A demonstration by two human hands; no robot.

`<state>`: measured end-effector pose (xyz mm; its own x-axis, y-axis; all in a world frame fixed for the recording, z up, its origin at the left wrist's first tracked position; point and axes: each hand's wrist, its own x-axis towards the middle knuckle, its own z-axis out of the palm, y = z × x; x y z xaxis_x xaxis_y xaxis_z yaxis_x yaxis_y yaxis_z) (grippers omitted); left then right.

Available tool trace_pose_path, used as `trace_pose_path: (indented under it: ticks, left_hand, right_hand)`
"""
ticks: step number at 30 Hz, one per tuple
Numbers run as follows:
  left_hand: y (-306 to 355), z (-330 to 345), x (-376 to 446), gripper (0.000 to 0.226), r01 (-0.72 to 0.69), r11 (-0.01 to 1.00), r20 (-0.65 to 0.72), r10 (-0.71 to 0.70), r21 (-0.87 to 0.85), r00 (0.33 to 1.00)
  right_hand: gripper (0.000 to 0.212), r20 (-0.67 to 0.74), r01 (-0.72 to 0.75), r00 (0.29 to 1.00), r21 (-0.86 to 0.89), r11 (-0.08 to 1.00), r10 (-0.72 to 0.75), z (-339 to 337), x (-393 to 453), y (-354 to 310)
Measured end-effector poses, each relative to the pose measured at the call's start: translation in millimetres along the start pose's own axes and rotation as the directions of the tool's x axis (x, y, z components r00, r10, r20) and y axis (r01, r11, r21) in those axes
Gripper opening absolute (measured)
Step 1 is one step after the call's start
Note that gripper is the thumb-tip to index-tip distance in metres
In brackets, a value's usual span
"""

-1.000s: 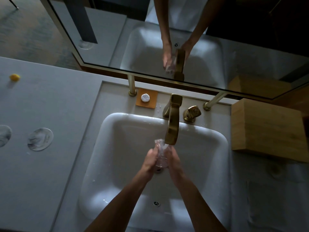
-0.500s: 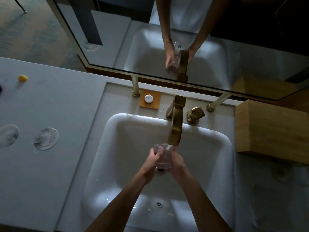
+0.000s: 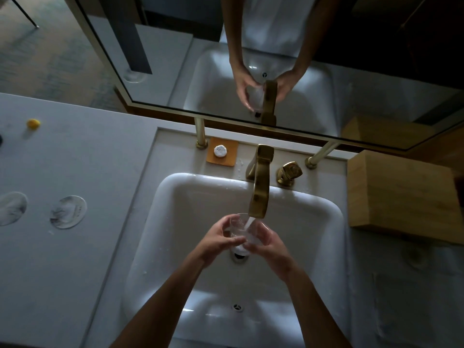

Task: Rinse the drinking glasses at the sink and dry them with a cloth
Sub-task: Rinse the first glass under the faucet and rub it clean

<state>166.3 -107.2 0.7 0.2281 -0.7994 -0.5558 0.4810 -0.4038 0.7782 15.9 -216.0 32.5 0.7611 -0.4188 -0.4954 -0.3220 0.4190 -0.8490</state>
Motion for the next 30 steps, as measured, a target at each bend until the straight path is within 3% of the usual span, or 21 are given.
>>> trace_pose_path:
  ticks: [4, 8, 16, 24, 27, 30]
  left_hand:
    - [4.8, -1.8, 2.7, 0.087, -0.054, 0.987, 0.041, 0.048, 0.152, 0.998]
    - [5.6, 2.6, 1.4, 0.088, -0.079, 0.972, 0.067, 0.065, 0.221, 0.996]
    - [13.7, 4.2, -0.3, 0.088, -0.06, 0.983, 0.095, 0.044, 0.175, 0.995]
    - [8.1, 12.1, -0.4, 0.089, -0.067, 0.988, 0.02, 0.064, 0.143, 0.998]
    - [5.7, 12.7, 0.1, 0.089, -0.053, 0.991, -0.007, 0.054, 0.122, 0.999]
    - [4.4, 9.5, 1.1, 0.089, -0.045, 0.994, -0.013, 0.047, 0.103, 0.999]
  right_hand:
    - [0.069, -0.079, 0.02, 0.996, -0.108, 0.994, -0.029, -2.9, -1.2, -3.8]
    - [0.079, -0.132, 0.021, 0.991, -0.115, 0.993, -0.036, -12.9, -5.5, -4.5]
    - [0.069, 0.05, 0.037, 0.998, -0.039, 0.999, -0.035, -17.5, -6.0, -17.4]
    - [0.062, 0.039, 0.004, 0.999, -0.083, 0.997, -0.001, -26.3, -1.0, -20.5]
    - [0.06, -0.051, 0.012, 0.998, -0.292, 0.956, -0.028, -41.6, 7.1, -35.1]
    - [0.056, -0.126, 0.098, 0.964, -0.648, 0.756, -0.233, -59.3, 16.1, -62.6]
